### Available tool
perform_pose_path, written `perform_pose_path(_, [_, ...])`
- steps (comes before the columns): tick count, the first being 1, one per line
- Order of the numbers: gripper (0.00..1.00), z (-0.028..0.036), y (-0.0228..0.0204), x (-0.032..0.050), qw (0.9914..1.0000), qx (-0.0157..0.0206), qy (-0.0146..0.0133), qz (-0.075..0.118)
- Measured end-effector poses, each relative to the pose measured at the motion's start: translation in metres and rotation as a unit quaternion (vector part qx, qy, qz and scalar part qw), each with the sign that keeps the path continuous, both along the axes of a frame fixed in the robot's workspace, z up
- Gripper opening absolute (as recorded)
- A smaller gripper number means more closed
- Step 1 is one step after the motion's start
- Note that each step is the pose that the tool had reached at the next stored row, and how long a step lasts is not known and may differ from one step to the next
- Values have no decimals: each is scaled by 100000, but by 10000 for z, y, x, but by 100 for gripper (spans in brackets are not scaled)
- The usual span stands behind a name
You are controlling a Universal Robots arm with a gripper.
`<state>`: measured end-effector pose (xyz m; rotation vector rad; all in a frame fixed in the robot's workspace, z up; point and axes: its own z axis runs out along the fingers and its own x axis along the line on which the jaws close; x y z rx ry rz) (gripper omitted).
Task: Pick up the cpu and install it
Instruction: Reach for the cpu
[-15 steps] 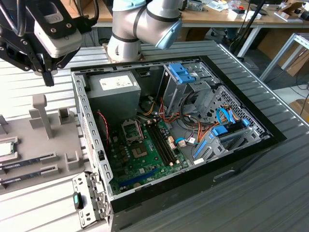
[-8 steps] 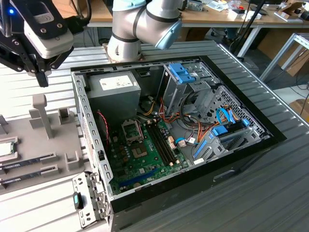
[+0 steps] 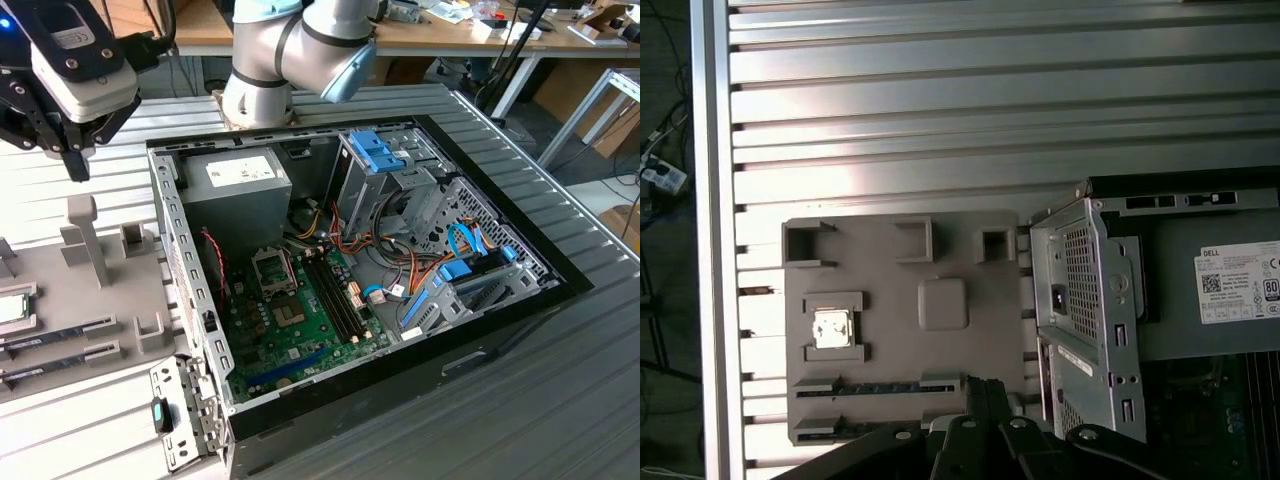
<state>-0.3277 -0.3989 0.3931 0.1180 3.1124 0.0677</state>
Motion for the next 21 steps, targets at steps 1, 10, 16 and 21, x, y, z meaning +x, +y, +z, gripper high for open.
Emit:
perform_pose_path(1, [11, 0, 0, -10, 100000, -2, 4, -1])
perform_pose_path(10, [11, -1, 0, -96, 100000, -1, 0, -3])
perform_pose_path(16, [11, -2, 0, -168, 100000, -2, 3, -1])
perform_pose_path(21, [11, -2, 0, -210, 100000, -1, 4, -1])
